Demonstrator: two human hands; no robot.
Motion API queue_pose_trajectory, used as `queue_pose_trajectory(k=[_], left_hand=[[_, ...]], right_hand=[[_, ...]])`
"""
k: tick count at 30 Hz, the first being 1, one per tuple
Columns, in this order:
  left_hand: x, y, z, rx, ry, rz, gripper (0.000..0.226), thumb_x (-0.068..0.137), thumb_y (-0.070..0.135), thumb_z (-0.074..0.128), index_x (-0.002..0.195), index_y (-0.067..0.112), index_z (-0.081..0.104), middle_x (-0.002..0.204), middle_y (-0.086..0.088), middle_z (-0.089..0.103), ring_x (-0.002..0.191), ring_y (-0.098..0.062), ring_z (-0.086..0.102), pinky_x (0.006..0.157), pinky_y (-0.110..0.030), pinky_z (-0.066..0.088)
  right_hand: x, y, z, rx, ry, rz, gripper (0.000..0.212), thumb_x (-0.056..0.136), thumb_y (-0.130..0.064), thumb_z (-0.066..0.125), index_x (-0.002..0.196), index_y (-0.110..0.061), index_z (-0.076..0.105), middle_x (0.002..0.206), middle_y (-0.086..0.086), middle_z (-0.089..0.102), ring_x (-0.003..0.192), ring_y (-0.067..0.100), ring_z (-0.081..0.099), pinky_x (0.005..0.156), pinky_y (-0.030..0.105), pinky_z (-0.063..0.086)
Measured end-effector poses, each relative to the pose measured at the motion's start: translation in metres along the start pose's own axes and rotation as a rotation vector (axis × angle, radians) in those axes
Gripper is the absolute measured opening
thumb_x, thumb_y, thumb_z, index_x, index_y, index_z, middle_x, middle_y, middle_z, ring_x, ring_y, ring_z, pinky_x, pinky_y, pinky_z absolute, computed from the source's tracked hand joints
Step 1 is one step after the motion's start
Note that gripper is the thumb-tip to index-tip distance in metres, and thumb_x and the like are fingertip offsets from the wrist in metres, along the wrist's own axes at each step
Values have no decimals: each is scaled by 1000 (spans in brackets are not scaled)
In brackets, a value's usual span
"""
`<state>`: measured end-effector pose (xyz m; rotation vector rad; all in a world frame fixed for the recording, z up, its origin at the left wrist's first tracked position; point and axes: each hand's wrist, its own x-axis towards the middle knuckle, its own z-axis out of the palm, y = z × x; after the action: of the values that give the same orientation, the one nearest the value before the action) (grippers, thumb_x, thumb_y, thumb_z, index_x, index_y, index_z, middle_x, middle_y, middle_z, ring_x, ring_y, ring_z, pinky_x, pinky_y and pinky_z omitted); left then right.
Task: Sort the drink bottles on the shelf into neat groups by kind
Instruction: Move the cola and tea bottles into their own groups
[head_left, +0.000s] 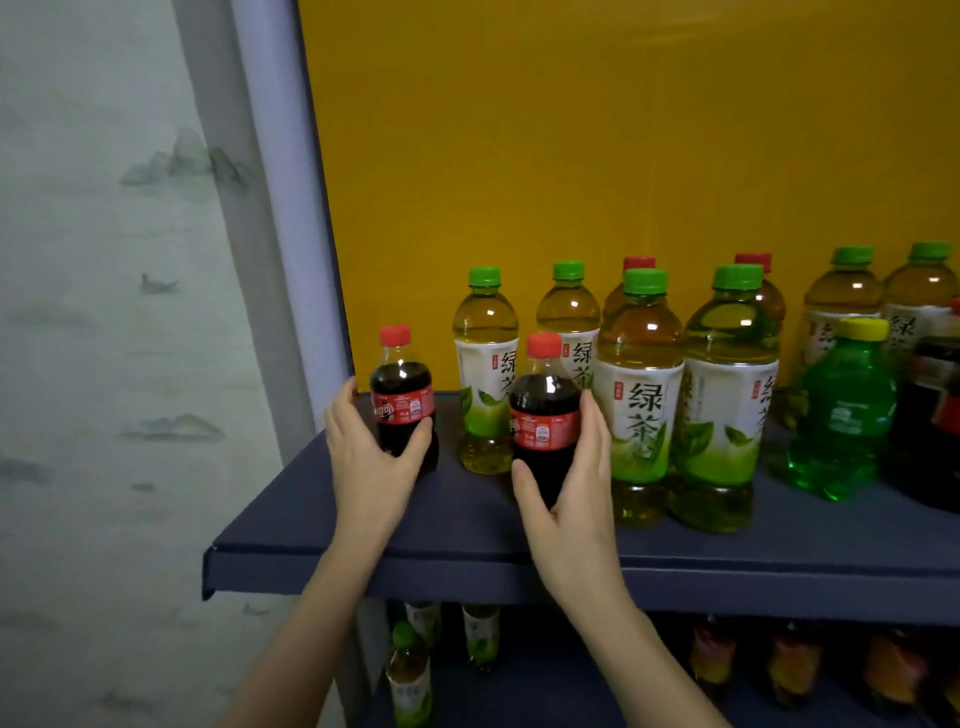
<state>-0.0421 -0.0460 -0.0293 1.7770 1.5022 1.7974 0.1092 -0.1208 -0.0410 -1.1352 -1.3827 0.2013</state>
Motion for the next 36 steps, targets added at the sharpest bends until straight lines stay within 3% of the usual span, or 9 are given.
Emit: queue_pose_trajectory(k=[3,5,7,10,14,19,26,32,36], left_hand=[[26,-11,1,-135,-168,-145,102,67,31,81,145,16,17,149,-6,28,135,-20,31,109,-37,30],[38,-17,4,-253,-253,-224,105,60,28,86,143,17,22,143,-5,38,128,-21,41,105,-38,38],[45,-19,7,-329,-309,-272,98,58,24,87,138,17,31,130,-4,50,116,-20,51,91,-33,46],[49,-18,9,-407,-340,-321,81,61,16,85,129,15,42,114,-3,57,101,-17,56,71,-21,45],[51,-16,8,-448,-340,-352,58,64,9,82,113,17,53,94,2,60,92,-18,57,72,-28,45],[42,-15,-6,-422,-382,-247,44,64,7,80,98,23,57,91,0,64,87,-19,61,71,-29,49],[8,18,-23,-542,-471,-122,46,56,11,86,91,25,61,89,2,68,81,-14,65,71,-27,49],[-23,82,-8,-738,-577,-86,41,48,20,78,85,25,61,70,12,69,64,-1,65,56,-14,49],[-50,132,20,-847,-685,-49,50,39,30,80,86,25,64,75,11,71,71,-6,68,59,-16,52]], right_hand=[[12,3,8,-15,10,109,90,81,-20,68,147,-17,6,153,0,17,141,12,16,116,36,21],[21,3,12,-13,13,163,97,75,-20,74,146,-16,8,151,3,24,140,16,23,114,41,27],[28,3,16,-40,13,213,101,71,-20,78,144,-17,9,149,4,29,137,20,29,111,42,31],[34,5,20,-70,18,348,97,68,-25,80,142,-17,16,141,6,41,128,25,42,105,43,38],[37,4,24,-116,19,400,79,65,-35,81,128,-14,38,124,4,55,115,23,52,96,37,44],[27,-5,20,-12,-7,365,70,62,-33,83,118,-20,45,113,-4,59,105,15,56,92,38,49],[-1,-36,-25,158,5,293,50,66,-23,81,107,-29,53,98,-11,64,90,1,61,74,15,49],[-21,-52,-108,158,160,257,49,67,-14,80,108,-25,56,98,-8,67,88,2,64,72,15,51],[-41,-55,-180,81,294,249,44,67,-16,79,102,-32,56,91,-13,68,84,-1,64,68,11,49]])
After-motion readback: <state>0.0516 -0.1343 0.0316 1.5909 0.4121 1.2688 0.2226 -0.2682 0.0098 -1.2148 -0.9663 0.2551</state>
